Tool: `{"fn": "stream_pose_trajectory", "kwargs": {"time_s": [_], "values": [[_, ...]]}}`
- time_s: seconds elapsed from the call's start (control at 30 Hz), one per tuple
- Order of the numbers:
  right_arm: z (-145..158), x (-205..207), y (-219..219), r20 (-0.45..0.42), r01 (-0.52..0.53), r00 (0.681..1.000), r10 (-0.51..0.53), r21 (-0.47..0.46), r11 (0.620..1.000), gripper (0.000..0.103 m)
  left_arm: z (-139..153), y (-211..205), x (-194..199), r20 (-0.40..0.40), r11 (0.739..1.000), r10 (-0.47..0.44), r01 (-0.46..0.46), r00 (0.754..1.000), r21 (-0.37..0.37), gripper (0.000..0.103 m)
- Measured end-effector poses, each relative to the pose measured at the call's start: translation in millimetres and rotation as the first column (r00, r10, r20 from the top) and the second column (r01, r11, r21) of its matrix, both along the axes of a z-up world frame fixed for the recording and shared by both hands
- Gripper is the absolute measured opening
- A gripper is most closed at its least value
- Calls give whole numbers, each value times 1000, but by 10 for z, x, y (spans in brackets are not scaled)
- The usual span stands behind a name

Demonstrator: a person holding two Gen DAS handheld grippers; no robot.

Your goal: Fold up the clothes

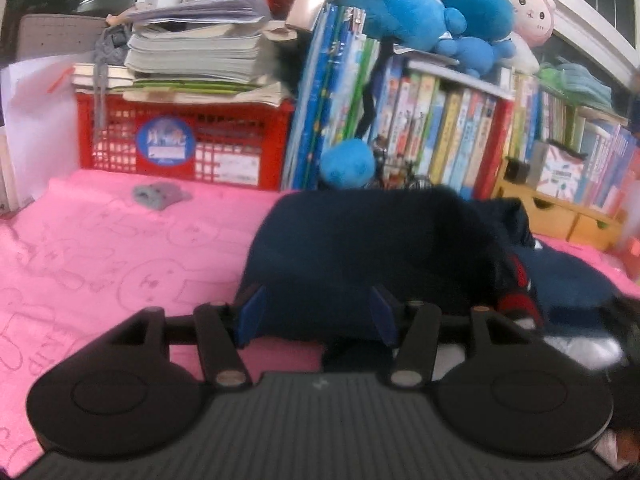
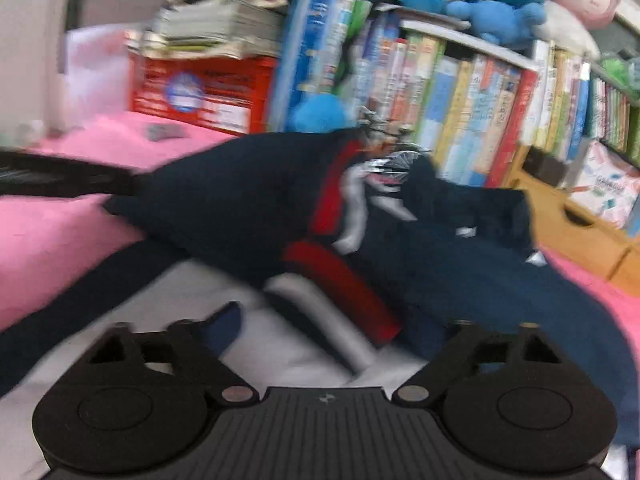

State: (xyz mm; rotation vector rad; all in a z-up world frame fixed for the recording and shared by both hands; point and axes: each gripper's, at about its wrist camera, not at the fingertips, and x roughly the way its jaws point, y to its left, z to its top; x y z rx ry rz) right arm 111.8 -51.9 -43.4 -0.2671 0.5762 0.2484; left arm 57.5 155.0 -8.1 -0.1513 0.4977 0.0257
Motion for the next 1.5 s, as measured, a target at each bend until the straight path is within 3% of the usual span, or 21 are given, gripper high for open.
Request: {"fn": "stream_pose_trajectory", "kwargs": {"time_s": [0.07, 0.1, 0.17, 0.2, 0.27, 0.53, 0.67, 0.7, 0.73, 0.77, 0.8, 0.83, 0.93, 1.07, 1.2, 1.3, 1.33, 1.4, 1.43, 1.47, 1.5], "values": [[134, 167, -236, 57, 147, 987, -148, 17, 989, 80, -17, 49, -5, 3, 1000, 2, -2, 1000, 11, 55], [218, 237, -429, 75, 275, 957, -280, 66, 959, 80, -28, 71, 7, 4, 1000, 5, -5, 1000, 15, 55], [383, 366, -822, 81, 487, 859, -506, 178, 855, 79, -62, 112, 48, -5, 1000, 12, -12, 1000, 4, 55], [442, 385, -1020, 42, 492, 854, -519, 262, 830, 79, -80, 123, 62, -8, 1000, 12, -12, 1000, -2, 55], [466, 387, -1222, -13, 439, 884, -467, 362, 822, 85, -113, 129, 85, -13, 1000, 11, -11, 1000, -8, 55], [102, 562, -1012, -65, 322, 946, -317, 264, 909, 86, -217, 84, 123, -39, 1000, 7, -7, 999, -2, 55], [-129, 851, -997, -169, 374, 927, -335, 343, 862, 88, -217, 86, 149, -45, 1000, 12, -12, 999, 3, 56], [-156, 888, -1033, -196, 382, 923, -330, 386, 840, 82, -209, 83, 158, -43, 1000, 15, -14, 999, 6, 56], [-183, 925, -1070, -224, 390, 920, -323, 427, 815, 52, -200, 81, 167, -40, 1000, 16, -16, 999, 10, 56], [-197, 951, -1095, -243, 398, 916, -319, 455, 796, 44, -191, 78, 177, -38, 1000, 18, -17, 999, 14, 56], [-163, 942, -1083, -233, 403, 914, -331, 441, 802, 40, -185, 75, 186, -36, 1000, 17, -17, 999, 18, 56], [-116, 920, -1075, -206, 400, 916, -344, 420, 815, 13, -182, 71, 195, -34, 1000, 17, -16, 999, 21, 55], [51, 864, -1127, -112, 401, 915, -388, 359, 843, 14, -187, 44, 221, -38, 1000, 13, -12, 999, 22, 56], [236, 839, -1342, -18, 427, 896, -444, 313, 848, 14, -211, -4, 256, -45, 999, 6, -4, 999, 39, 56], [276, 814, -1579, 18, 454, 877, -479, 295, 841, 15, -235, -52, 290, -52, 998, -1, 4, 999, 56, 57], [197, 884, -1670, -8, 438, 893, -451, 247, 864, 19, -272, -78, 324, -67, 997, -1, 6, 998, 77, 63], [147, 917, -1685, -32, 441, 895, -445, 224, 869, 24, -300, -78, 343, -80, 996, 4, 3, 997, 92, 64], [69, 925, -1664, -37, 457, 889, -457, 154, 876, 44, -344, -73, 360, -100, 994, 8, 3, 995, 109, 65], [40, 910, -1651, -26, 465, 885, -465, 116, 878, 60, -342, -62, 338, -98, 994, 8, 3, 995, 112, 65], [31, 866, -1637, 4, 469, 882, -471, 84, 879, 70, -320, -52, 313, -94, 993, 8, 4, 996, 120, 65], [37, 814, -1625, 35, 465, 883, -468, 59, 883, 72, -278, -34, 282, -86, 993, 10, 1, 996, 121, 63]]}}
